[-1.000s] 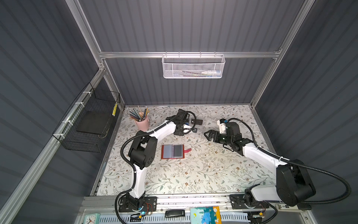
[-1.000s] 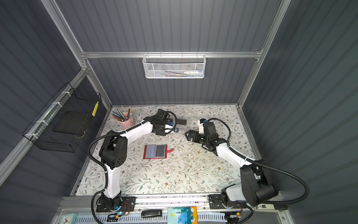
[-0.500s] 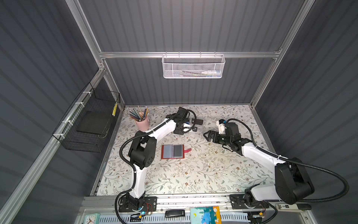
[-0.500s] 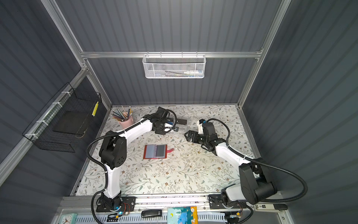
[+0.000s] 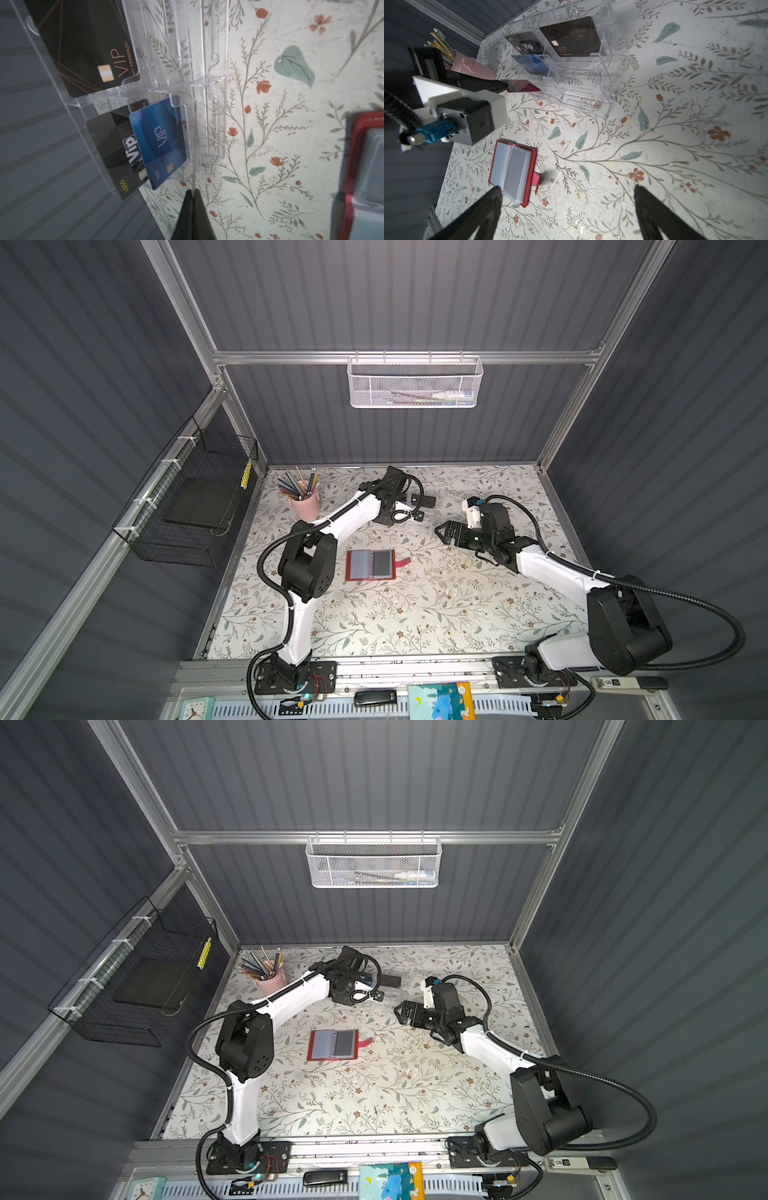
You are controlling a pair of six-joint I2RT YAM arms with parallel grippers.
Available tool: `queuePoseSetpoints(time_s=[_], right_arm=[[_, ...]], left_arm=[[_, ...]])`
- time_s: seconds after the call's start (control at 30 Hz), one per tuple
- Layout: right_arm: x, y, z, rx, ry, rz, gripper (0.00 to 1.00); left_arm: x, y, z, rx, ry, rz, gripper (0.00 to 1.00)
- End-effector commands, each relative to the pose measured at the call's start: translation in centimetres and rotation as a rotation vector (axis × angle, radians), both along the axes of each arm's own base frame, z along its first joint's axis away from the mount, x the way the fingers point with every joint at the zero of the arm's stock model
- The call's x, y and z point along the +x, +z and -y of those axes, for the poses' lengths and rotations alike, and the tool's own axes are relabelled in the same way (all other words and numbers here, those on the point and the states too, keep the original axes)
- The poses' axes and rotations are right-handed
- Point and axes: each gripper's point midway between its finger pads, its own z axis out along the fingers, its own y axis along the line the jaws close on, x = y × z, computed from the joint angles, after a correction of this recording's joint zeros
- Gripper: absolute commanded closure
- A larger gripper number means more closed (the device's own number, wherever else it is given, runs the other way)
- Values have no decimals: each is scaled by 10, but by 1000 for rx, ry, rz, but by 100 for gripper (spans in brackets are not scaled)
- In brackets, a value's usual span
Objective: Take the credit cards out of the card holder
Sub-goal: Place the credit card in the storage box.
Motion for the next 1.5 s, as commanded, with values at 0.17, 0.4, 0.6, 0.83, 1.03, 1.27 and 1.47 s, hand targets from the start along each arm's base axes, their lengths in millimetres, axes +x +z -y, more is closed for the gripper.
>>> queuePoseSetpoints(time_s=[0.17,0.4,0.6,0.83,1.03,1.27,1.47], right_arm=[[2,6,-5,12,15,24,1],[1,8,-4,16,14,29,1],[0,9,-4,18,15,32,1],[0,9,-4,19,14,33,1],[0,8,-4,18,13,32,1],[0,9,-4,17,15,33,1],[2,8,-4,17,15,33,1]], left_arm=[[-2,-13,3,61,-23,-29,100],[-4,-21,3,77,-30,-37,100],[-3,-25,4,98,-40,-33,100],[-5,-36,1,132,-46,-42,100],[-3,-42,0,151,-43,-40,100],[3,-44,-2,183,-44,-18,100],[2,-46,0,184,-44,-11,99]])
